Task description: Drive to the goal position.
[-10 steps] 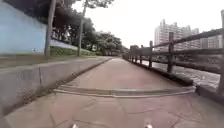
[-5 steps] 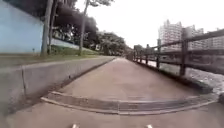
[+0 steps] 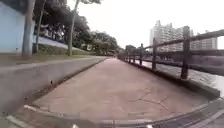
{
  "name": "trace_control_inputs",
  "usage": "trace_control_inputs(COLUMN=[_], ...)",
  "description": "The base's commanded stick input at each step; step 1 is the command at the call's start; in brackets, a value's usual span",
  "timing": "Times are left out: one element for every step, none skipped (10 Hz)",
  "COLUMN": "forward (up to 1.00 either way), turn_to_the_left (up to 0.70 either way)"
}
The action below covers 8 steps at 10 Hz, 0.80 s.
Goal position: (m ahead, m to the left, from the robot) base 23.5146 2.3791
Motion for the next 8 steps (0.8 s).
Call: trace_control_inputs(forward=[1.00, 1.00, 1.00, 1.00, 1.00, 1.00, 1.00, 1.00], turn_to_the_left=[0.00, 0.00, 0.00, 0.00, 0.00, 0.00, 0.00, 0.00])
